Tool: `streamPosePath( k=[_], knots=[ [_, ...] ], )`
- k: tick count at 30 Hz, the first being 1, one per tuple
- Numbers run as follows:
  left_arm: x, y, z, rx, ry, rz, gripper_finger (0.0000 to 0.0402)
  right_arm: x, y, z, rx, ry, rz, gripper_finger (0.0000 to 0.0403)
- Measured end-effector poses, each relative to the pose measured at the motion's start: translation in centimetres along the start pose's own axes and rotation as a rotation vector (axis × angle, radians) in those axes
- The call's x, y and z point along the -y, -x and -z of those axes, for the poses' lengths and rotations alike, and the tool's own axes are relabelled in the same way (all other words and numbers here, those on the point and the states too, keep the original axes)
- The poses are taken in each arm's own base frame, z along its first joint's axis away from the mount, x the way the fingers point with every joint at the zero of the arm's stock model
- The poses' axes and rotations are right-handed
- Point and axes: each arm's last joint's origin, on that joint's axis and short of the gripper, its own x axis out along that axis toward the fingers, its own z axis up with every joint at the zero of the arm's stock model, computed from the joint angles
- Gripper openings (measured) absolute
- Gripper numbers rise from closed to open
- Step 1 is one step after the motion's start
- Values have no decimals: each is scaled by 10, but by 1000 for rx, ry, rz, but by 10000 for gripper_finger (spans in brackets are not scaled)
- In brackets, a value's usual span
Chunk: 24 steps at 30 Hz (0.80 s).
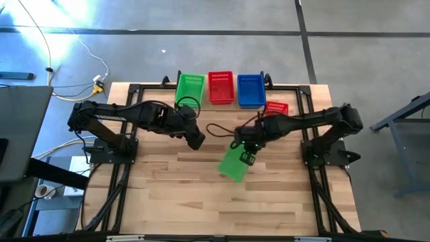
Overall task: Stack baskets on shelf by color
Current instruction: Stack the green bin on top of the stacked green bins on the shelf
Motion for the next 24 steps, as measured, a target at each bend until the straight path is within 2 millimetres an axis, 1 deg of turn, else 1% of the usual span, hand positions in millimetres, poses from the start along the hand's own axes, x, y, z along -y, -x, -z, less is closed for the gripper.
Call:
streamPosePath(
  k=[6,12,15,18,24],
  knots=[
    [0,0,0,0,-3,0,156,-10,3,-27,43,-12,27,0],
    [2,1,3,-3,-13,5,156,-10,-1,-47,57,-38,29,0],
    [5,-2,5,-12,-25,1,156,-10,-2,-54,66,-48,40,0],
    [7,-1,8,-13,-37,5,156,-10,2,-60,98,-57,53,0],
    [17,-7,15,-4,-68,-6,156,-9,6,-64,138,-87,70,0]
  ],
)
